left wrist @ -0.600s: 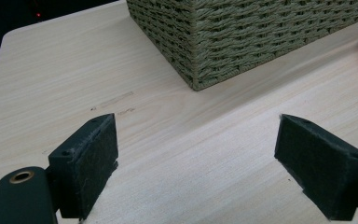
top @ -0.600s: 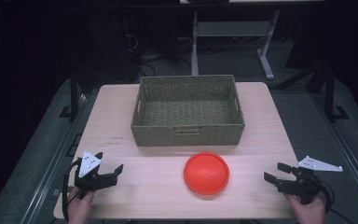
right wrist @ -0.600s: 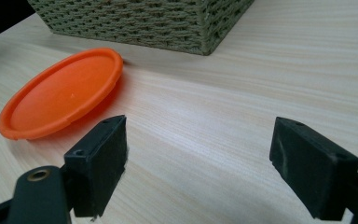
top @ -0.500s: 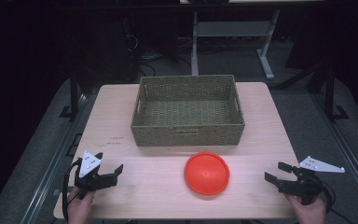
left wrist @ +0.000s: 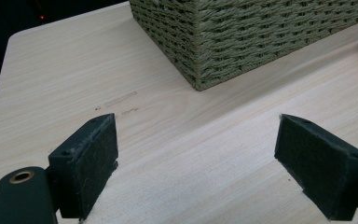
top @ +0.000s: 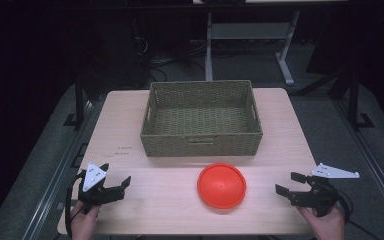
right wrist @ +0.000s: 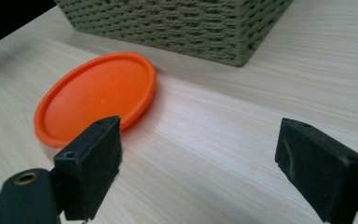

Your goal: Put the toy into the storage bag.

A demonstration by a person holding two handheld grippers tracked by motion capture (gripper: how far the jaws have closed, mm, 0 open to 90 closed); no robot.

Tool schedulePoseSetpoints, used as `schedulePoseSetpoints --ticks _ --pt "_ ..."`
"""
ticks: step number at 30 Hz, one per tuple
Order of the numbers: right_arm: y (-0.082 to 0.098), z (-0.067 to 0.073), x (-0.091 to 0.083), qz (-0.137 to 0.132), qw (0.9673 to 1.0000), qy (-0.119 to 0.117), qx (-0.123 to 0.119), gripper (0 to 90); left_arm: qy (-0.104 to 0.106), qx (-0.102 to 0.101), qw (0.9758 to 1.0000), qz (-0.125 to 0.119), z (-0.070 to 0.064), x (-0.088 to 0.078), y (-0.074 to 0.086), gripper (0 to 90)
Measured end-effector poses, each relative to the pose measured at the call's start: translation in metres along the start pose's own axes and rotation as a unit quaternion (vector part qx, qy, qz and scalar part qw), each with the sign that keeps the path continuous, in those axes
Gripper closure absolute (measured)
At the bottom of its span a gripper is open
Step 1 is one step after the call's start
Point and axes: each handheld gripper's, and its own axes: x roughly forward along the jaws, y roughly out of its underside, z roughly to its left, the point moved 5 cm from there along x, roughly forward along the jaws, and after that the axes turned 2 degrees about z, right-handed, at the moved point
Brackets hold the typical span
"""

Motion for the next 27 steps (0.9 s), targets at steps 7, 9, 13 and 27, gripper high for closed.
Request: schedulePoseSetpoints --ticks 7,9,13,27 --pt "-0.006 0.006 0.006 0.022 0.9997 -0.012 -0.005 13.9 -0.002 -0.004 1.0 0.001 0.002 0.0 0.001 12.8" --pt "-0.007 0.007 0.007 0.033 0.9994 -0.012 0.006 14.0 -0.001 -0.001 1.0 -0.001 0.001 0.0 0.0 12.8" --pt "-0.012 0.01 0.01 0.041 0.999 -0.018 -0.003 14.0 -0.001 0.0 1.0 0.001 0.0 0.0 0.0 12.8" --pt "-0.039 0.026 0.022 0.069 0.9967 -0.033 -0.028 14.0 0.001 0.003 1.0 0.0 -0.001 0.002 0.0 12.8"
